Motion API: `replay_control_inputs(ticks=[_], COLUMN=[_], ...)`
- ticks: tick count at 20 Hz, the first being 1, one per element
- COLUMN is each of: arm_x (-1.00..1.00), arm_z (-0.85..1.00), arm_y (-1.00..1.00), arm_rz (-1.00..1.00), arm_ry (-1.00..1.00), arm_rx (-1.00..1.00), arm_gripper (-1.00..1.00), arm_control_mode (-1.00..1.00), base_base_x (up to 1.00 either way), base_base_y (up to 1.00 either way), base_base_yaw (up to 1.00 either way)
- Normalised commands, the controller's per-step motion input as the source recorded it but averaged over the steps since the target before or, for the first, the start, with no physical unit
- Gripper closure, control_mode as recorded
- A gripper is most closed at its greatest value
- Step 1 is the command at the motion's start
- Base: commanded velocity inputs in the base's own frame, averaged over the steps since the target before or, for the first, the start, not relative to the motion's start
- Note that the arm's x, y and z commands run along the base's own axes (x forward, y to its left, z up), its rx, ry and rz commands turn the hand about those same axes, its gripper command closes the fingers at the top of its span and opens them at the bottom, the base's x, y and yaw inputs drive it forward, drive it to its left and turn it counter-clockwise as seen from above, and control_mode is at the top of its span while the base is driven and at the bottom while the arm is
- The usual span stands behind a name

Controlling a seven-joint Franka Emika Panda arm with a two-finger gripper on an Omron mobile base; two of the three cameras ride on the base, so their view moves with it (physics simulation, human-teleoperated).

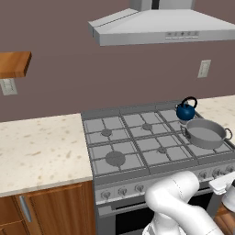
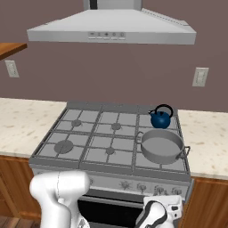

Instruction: Pick the kettle from the cabinet and place it on a stove burner. Then pick the pot from the counter and place it on another stove burner. Finally, turn both burners on.

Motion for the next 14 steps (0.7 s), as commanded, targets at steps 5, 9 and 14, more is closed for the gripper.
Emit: replay_control_inputs(ticks=[5, 9, 14], arm_x=[0.02, 0.01, 0.08], arm_z=[0.0, 0.0, 0.0], arm_y=[0.0, 0.0, 0.0], arm_rz=[0.0, 0.0, 0.0], arm_ry=[-0.11, -0.17, -0.16], arm_rx=[-0.02, -0.1, -0.17], arm_gripper=[1.0, 1.0, 1.0], arm_control_mode=[-1.0, -1.0, -1.0], base_base_x=[0.0, 0.0, 0.0], base_base_y=[0.0, 0.0, 0.0], base_base_yaw=[0.0, 0.0, 0.0])
